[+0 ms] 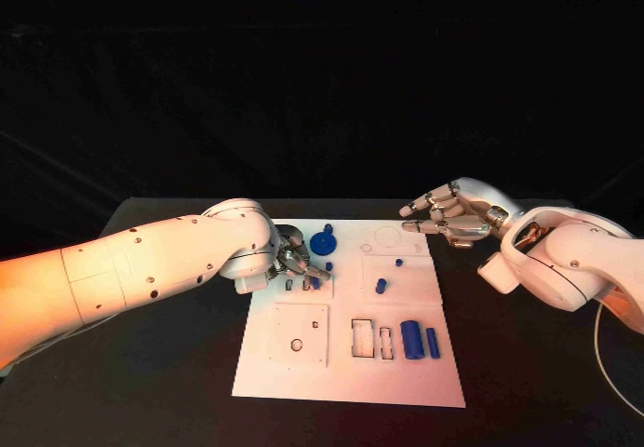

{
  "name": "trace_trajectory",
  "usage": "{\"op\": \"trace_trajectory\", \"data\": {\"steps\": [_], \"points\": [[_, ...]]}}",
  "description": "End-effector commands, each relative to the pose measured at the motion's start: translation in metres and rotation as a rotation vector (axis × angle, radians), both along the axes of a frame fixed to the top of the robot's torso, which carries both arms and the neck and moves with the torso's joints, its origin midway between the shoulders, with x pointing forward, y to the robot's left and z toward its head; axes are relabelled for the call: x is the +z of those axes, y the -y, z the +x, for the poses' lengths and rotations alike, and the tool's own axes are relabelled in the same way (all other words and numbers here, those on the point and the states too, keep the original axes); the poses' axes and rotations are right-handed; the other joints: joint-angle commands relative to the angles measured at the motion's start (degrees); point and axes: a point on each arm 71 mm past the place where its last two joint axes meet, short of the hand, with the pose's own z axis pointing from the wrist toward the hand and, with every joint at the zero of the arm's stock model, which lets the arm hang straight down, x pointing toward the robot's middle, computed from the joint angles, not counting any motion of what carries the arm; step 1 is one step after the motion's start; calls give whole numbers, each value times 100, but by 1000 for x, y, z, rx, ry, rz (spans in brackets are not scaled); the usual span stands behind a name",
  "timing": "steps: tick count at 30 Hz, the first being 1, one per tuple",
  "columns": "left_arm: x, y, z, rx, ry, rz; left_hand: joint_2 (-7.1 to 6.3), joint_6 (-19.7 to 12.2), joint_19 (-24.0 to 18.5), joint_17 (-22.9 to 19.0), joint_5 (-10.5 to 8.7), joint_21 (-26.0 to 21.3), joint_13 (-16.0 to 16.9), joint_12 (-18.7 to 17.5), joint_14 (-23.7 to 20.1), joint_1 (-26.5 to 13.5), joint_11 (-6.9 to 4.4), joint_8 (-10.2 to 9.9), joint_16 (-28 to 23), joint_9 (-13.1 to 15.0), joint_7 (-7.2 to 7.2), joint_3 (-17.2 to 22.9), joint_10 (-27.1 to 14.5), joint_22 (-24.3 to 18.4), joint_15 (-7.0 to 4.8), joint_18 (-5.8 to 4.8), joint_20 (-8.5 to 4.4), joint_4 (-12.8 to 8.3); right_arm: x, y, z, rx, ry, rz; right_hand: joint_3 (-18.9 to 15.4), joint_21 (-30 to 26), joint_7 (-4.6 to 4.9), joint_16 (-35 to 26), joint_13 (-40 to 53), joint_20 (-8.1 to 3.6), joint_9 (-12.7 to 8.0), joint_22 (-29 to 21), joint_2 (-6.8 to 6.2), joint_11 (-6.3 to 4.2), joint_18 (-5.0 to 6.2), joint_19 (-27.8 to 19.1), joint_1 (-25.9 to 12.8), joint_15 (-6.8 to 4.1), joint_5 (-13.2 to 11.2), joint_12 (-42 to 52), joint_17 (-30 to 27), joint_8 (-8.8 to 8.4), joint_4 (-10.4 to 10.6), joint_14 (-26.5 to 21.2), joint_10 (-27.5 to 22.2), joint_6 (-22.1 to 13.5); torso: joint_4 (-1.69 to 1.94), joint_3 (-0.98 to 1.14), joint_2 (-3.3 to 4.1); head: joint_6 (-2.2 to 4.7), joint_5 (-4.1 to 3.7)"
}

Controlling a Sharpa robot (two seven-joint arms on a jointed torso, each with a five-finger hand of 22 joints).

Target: Assemble the parts on the task board

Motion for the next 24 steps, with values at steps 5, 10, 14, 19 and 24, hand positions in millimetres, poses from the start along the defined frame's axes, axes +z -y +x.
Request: {"op": "trace_trajectory", "data": {"steps": [5, 10, 14, 19, 24], "points": [[-1, 1, 0, -17, -11, 15, 39, -49, 88, 1507, 18, 18, 7, 20, 602, 156, -11, 42, 14, 46, -16, 18, 31, 13, -52, -109, -30, -42, -1, -1, -1, 15, -8, -12, 7, -28, -4, -8, 5, -25, -10, 0, -5, 2, 36, -12, -29, -39, 35, 8, 584, 27, 44, 402, 17, 25, 1, 2, 1, -5, -1], [-1, 1, 0, -16, -10, 15, 120, -75, 84, 1507, 44, 28, 12, 21, 602, 350, -15, 53, 14, 105, -20, 120, 30, 35, -56, -110, -33, -101, -1, -2, -1, 18, -10, -12, 8, -27, -4, -6, 8, -25, -10, 1, -4, 2, 36, -11, -32, -39, 36, 12, 587, 27, 46, 403, 20, 25, 2, 3, 0, -9, -3], [-2, 2, 1, -15, -11, 15, 158, -89, 80, 1507, 47, 30, 18, 24, 602, 452, -19, 55, 14, 135, -24, 187, 31, 44, -58, -110, -35, -133, -1, -2, -1, 20, -10, -12, 8, -27, -4, -6, 8, -25, -10, 1, -4, 2, 36, -11, -32, -39, 36, 12, 587, 27, 46, 403, 20, 25, -1, 4, 0, -12, -8], [-3, 2, 1, -14, -12, 16, 179, -96, 82, 1507, 49, 40, 20, 24, 602, 505, -21, 54, 14, 152, -27, 229, 32, 61, -60, -113, -36, -148, -1, -2, -1, 21, -10, -12, 8, -27, -4, -6, 8, -25, -10, 1, -4, 2, 36, -11, -32, -39, 36, 12, 587, 27, 46, 403, 20, 25, -1, 3, 2, -16, -13], [-3, 2, 1, -12, -16, 13, 179, -109, 73, 1507, 48, 25, -6, 0, 602, 551, -22, 49, 14, 165, -27, 258, 15, 44, -61, -108, -37, -166, -1, -2, -1, 24, -12, -12, 8, -27, -4, -6, 8, -25, -10, 1, -4, 2, 36, -11, -32, -39, 36, 12, 587, 27, 46, 403, 20, 25, 3, 5, 0, -31, -24]]}}
